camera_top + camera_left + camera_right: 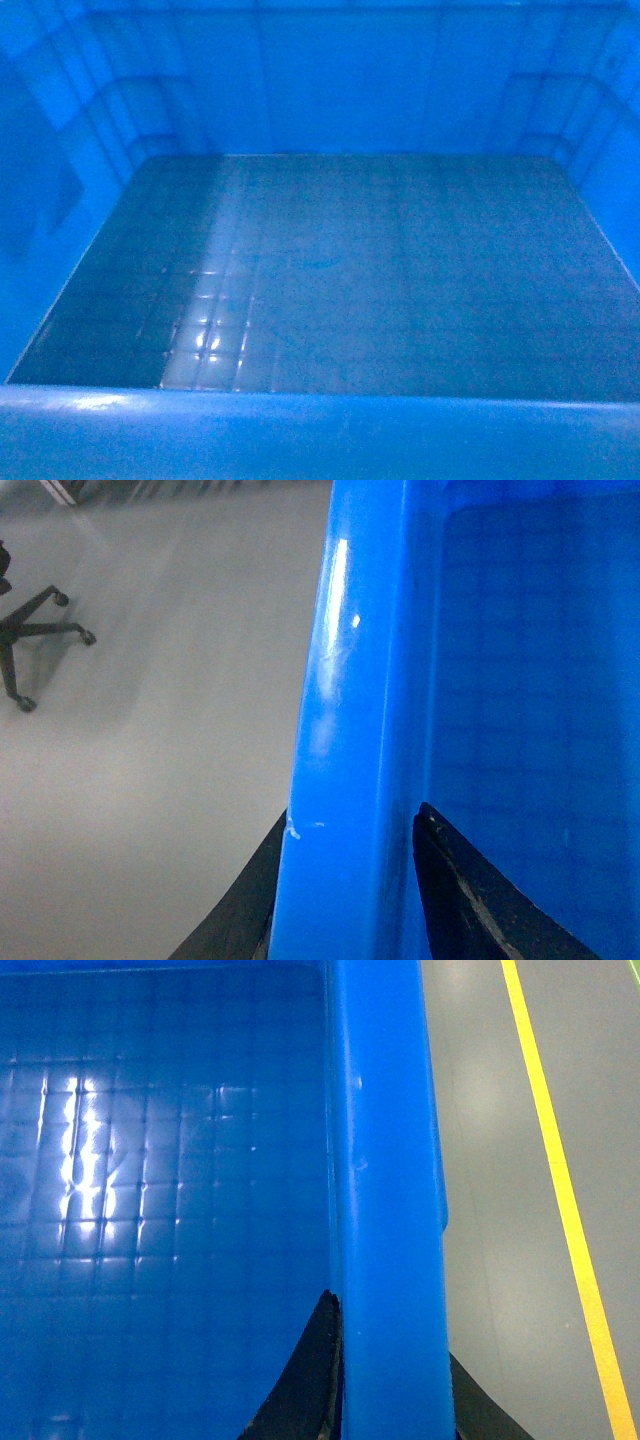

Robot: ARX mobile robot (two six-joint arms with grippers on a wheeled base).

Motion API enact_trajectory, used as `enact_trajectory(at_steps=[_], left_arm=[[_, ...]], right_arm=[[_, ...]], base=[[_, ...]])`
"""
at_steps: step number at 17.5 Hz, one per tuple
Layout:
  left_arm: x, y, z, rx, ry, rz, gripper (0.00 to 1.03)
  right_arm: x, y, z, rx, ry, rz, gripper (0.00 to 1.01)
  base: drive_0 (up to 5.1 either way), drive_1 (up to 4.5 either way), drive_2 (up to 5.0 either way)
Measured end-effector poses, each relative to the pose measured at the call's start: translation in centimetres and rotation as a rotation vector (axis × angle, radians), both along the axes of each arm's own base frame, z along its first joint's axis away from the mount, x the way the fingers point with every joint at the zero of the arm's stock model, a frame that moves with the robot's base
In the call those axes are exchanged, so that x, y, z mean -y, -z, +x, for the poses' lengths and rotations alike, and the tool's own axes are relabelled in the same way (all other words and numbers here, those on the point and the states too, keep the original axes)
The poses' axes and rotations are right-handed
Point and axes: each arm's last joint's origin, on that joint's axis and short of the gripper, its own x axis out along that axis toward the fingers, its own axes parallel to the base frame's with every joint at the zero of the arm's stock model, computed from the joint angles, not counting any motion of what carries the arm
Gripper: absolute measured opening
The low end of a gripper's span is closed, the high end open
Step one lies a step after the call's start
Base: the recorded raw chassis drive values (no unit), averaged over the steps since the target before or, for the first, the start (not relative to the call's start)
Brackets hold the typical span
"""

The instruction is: Place box next to blue box on left shelf

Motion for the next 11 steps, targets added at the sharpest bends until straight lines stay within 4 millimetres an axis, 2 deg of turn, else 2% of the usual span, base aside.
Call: enact_trajectory(at_steps=[11], left_arm=[[0.0,0.0,0.0,0.0,0.001,0.002,0.3]], right_arm=[[0.0,0.0,-0.01,0.001,0.0,0.0,0.09]], base=[[-0.1,4.15,-4.3]])
